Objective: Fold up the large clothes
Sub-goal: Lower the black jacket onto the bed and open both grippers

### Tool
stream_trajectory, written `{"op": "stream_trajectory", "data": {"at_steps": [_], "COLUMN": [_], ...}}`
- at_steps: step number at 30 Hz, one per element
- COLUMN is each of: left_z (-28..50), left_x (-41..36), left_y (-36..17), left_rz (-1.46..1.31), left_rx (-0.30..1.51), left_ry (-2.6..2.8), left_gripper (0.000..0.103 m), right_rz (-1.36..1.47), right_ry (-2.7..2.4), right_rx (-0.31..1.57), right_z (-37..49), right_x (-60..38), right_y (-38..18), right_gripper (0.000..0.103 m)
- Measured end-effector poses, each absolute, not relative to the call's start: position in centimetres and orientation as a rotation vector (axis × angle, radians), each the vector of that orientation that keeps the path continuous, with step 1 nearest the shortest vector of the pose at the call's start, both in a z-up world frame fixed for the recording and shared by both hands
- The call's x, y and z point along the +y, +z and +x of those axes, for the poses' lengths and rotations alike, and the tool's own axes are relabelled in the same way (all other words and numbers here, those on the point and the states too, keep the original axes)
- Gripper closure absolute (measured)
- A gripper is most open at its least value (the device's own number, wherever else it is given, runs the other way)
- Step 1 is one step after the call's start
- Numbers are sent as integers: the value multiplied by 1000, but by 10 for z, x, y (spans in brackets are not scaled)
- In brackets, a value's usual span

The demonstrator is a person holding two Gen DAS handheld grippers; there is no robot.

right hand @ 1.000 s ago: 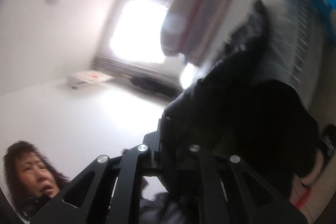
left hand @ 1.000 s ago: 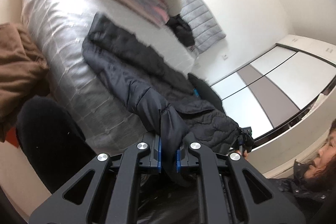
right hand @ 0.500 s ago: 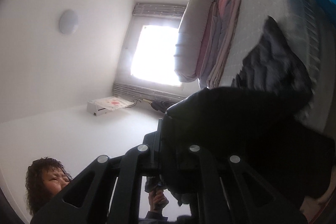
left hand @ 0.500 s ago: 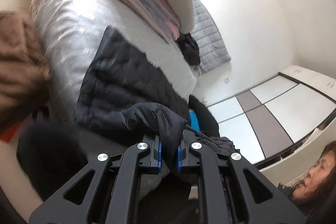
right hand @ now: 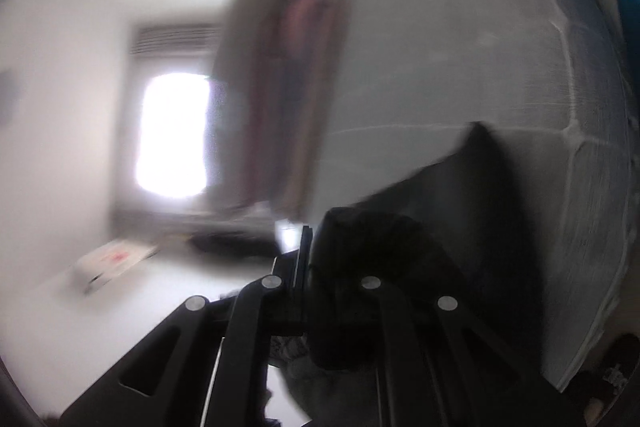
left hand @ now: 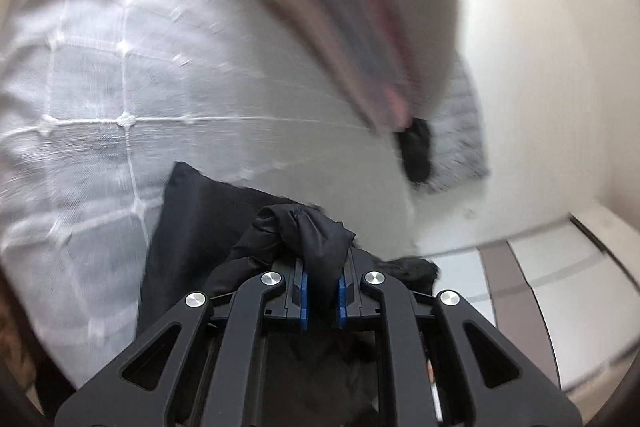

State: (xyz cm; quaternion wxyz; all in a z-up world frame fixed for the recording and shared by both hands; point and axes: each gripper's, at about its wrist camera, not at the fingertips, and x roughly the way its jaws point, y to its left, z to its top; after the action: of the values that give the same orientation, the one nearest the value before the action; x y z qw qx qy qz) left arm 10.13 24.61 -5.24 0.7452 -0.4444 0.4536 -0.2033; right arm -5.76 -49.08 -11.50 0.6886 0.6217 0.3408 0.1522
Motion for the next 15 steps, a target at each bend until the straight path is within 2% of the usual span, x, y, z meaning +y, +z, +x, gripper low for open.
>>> {"op": "stream_trajectory", "data": {"at_steps": [2,5,6,7,9,13,15], "left_z": [116,124,125,128,129,129,132], "left_x": [243,243,243,242,241,243,245], "left_y": [-79,-97,-97,-97,-95,-91,-88], "left_rz": [-1012,-1044,-1050,-1051,-1047,-1139,-1159], "left_rx": [1023,1018,1023,1040,1046,1008,984], "left_ry": [-403,-386,-381,-379,-376,-382,-379], "left_gripper": [94,94,92,92,89,80,67], "right_rz": [1445,1462,1500,1537,1594,1602,1553], "right_ry": [309,317,325,333,309,272,283], "right_rx": [785,775,771,770,735,686,693], "right_z": [-47,-37,-37,-32,-36,-44,-52], "right_x": [-491,-492,-493,-493,-500,-508,-498], "right_y": [-133,-130,-130,-132,-131,-118,-105], "right_gripper": [92,90,82,62,41,26,22]}}
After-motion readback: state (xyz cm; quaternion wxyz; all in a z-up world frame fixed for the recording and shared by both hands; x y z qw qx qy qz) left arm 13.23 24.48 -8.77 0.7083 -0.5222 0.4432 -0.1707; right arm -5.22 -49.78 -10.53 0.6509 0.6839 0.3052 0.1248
